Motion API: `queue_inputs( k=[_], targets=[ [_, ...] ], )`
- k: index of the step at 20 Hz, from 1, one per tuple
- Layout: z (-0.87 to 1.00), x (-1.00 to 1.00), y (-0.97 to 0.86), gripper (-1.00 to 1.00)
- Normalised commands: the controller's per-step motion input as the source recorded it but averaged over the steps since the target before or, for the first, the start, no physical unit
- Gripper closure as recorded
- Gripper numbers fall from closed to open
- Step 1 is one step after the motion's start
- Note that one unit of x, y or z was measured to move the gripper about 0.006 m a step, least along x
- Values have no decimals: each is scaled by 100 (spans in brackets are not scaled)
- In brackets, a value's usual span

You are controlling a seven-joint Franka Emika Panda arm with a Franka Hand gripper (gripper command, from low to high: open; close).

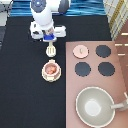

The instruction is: Take the lid off the pot, put the pot on the plate, and use the tool to push the pot to the front of the table.

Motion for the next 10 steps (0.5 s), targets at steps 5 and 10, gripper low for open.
queue_inputs(
  k=[5, 10],
  targets=[
    [-45, -22, 28, 100],
    [-20, 15, 14, 100]
  ],
)
